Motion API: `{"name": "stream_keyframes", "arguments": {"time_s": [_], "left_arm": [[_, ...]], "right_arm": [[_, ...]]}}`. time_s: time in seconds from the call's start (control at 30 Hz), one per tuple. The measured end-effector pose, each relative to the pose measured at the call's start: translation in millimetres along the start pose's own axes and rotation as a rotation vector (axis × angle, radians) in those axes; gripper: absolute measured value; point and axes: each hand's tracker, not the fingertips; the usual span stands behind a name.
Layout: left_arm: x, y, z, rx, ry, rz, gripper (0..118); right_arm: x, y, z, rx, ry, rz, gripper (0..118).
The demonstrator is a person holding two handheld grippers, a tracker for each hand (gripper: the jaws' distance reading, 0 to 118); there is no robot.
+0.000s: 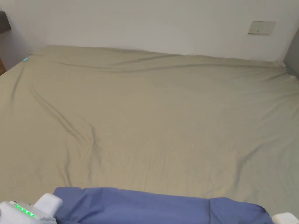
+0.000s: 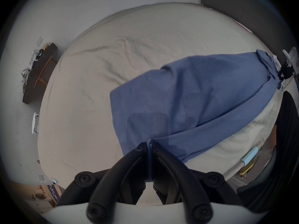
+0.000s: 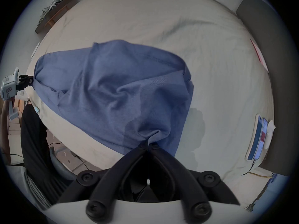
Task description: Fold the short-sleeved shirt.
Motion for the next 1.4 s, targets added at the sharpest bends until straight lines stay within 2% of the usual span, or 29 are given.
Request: {"name": "stream_keyframes", "arguments": {"time_s": [0.1, 0.23, 0.3, 0.33, 0.37, 0.4, 0.43, 0.47, 0.5, 0.57, 0.67, 0.77, 0.83, 0.9, 0.93, 0.97, 1.0, 1.03, 1.07, 1.13, 1.2, 1.3, 1.4], "left_arm": [[1.5, 3.3, -10.9, -0.021, -0.006, 0.002, 4], [3.3, 6.5, -24.4, -0.050, -0.020, 0.010, 4], [-0.9, 9.4, -20.8, -0.059, -0.034, 0.019, 8], [-2.6, 10.4, -17.6, -0.059, -0.035, 0.023, 12], [-3.2, 10.9, -13.5, -0.053, -0.029, 0.038, 26], [-3.6, 12.4, -8.5, -0.042, -0.003, 0.055, 49], [-4.6, 15.6, -0.8, -0.021, 0.049, 0.058, 80], [-6.5, 19.7, 10.5, 0.026, 0.085, 0.058, 114], [-9.5, 24.5, 22.3, 0.088, 0.072, 0.071, 118], [-14.7, 41.5, 58.0, 0.252, 0.015, 0.124, 114], [-16.4, 75.3, 113.7, 0.439, 0.007, 0.204, 114], [-0.6, 102.6, 171.1, 0.709, 0.013, 0.276, 112], [12.9, 112.9, 206.1, 0.856, 0.016, 0.318, 106], [34.0, 119.1, 232.5, 0.991, 0.062, 0.318, 89], [43.6, 120.5, 243.2, 1.033, 0.097, 0.307, 77], [55.1, 121.3, 251.2, 1.075, 0.140, 0.296, 59], [65.1, 122.1, 255.3, 1.101, 0.182, 0.279, 45], [74.0, 122.8, 257.4, 1.108, 0.217, 0.267, 32], [81.7, 122.1, 260.1, 1.112, 0.243, 0.260, 16], [92.3, 116.1, 264.7, 1.131, 0.273, 0.279, 0], [102.0, 112.7, 263.4, 1.146, 0.317, 0.273, 0], [109.7, 113.2, 259.3, 1.143, 0.290, 0.233, 0], [115.0, 115.0, 256.0, 1.136, 0.307, 0.186, 0]], "right_arm": [[2.8, 5.0, -11.9, -0.006, -0.004, -0.022, 1], [1.3, 11.0, -33.0, -0.011, -0.026, -0.002, 3], [6.1, 17.3, -27.4, -0.013, -0.011, -0.031, 12], [8.8, 19.1, -24.2, -0.011, -0.007, -0.036, 26], [8.4, 20.4, -19.3, -0.006, -0.023, -0.032, 57], [9.7, 22.1, -13.7, 0.003, -0.060, -0.016, 88], [12.3, 24.6, -6.0, 0.009, -0.112, 0.002, 107], [16.2, 27.1, 5.1, 0.041, -0.156, 0.000, 110], [19.6, 29.3, 21.4, 0.113, -0.151, -0.015, 110], [21.9, 37.9, 62.3, 0.283, -0.128, -0.076, 110], [4.5, 50.1, 129.8, 0.579, -0.174, -0.130, 110], [-29.0, 51.6, 190.6, 0.883, -0.171, -0.135, 110], [-61.1, 48.2, 222.9, 1.041, -0.215, -0.129, 109], [-91.6, 43.9, 242.9, 1.150, -0.291, -0.088, 104], [-102.9, 43.2, 249.4, 1.185, -0.322, -0.071, 99], [-116.4, 40.7, 255.1, 1.214, -0.345, -0.061, 81], [-127.0, 38.2, 258.1, 1.235, -0.355, -0.053, 57], [-133.1, 38.0, 257.0, 1.257, -0.359, -0.049, 26], [-137.8, 37.6, 254.0, 1.283, -0.388, -0.061, 1], [-151.8, 34.1, 250.0, 1.307, -0.369, -0.054, 1], [-161.6, 33.3, 243.9, 1.304, -0.365, -0.026, 1], [-172.9, 34.6, 236.4, 1.297, -0.409, 0.027, 1], [-172.9, 38.2, 231.9, 1.279, -0.411, 0.046, 1]]}}
